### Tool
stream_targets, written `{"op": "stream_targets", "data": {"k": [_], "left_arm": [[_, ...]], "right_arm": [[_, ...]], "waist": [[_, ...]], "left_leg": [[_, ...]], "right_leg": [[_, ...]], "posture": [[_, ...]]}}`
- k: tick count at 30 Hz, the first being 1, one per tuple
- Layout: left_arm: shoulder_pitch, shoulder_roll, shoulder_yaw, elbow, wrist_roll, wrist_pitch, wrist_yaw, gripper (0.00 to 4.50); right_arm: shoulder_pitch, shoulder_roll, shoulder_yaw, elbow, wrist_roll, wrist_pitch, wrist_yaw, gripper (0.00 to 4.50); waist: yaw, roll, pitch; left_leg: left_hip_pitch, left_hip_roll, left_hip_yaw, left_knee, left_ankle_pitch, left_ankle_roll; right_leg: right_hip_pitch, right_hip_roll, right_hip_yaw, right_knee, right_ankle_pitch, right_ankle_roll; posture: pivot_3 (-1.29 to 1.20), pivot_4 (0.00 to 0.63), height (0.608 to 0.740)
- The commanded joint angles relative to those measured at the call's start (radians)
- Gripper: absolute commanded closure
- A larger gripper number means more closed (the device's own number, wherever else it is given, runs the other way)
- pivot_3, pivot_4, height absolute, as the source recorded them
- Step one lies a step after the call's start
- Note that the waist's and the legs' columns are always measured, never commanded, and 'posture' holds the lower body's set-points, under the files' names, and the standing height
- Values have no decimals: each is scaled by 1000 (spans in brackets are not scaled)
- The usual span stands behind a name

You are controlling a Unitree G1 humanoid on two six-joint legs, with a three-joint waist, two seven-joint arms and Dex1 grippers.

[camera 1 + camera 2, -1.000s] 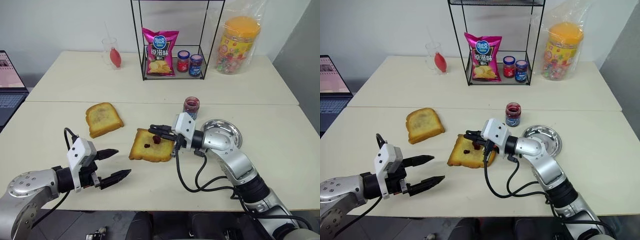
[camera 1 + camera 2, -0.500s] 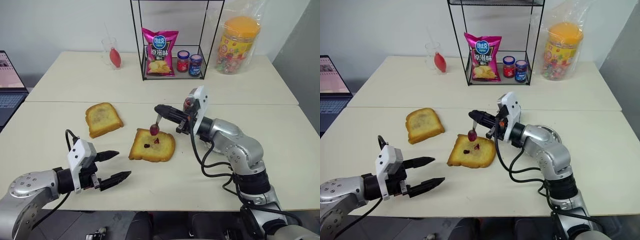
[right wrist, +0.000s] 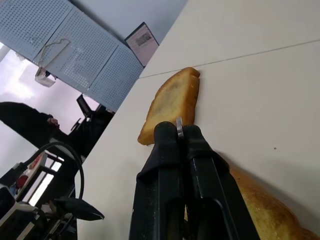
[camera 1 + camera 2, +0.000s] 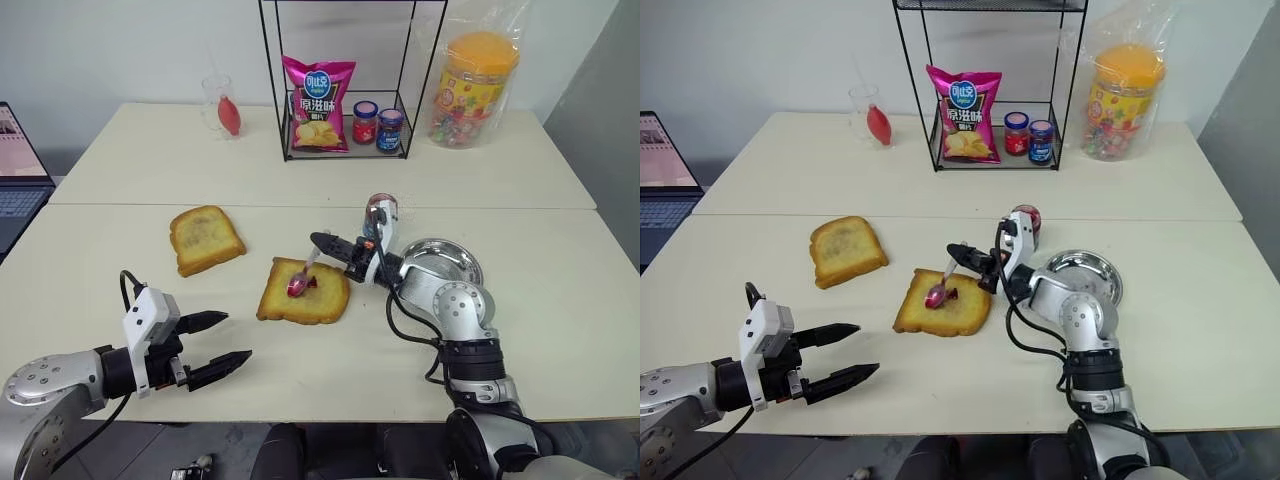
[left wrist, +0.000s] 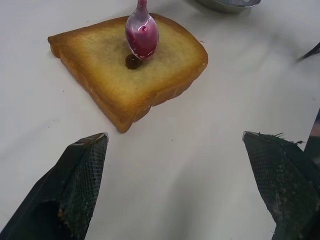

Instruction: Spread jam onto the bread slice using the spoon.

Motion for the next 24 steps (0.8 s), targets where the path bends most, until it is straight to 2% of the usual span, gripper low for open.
{"op": "stream_targets", "data": {"k": [1,12,18,24], "left_arm": [[2,17,25,-12,4,-18,-12,0],[-12,25,19,-17,2,-12,-4,0],[-10,27,22,-19,1,-9,-2,0],[-10,29,20,-17,2,-10,-5,0]], "right_arm": [[-23,37,-5,43,-18,-64,-17,4480],[-32,47,71,139,-136,-212,16,4480],[-70,88,-56,89,25,-94,-42,4480],[-88,69,-141,65,128,20,-110,4480]], "waist": [[0,0,0],[-2,0,0],[-1,0,0],[-1,0,0]], "left_leg": [[0,0,0,0,0,0],[1,0,0,0,0,0],[1,0,0,0,0,0],[1,0,0,-1,0,0]], "right_leg": [[0,0,0,0,0,0],[0,0,0,0,0,0],[0,0,0,0,0,0],[0,0,0,0,0,0]], "posture": [[0,150,740],[0,150,740],[0,150,740],[0,150,740]]}}
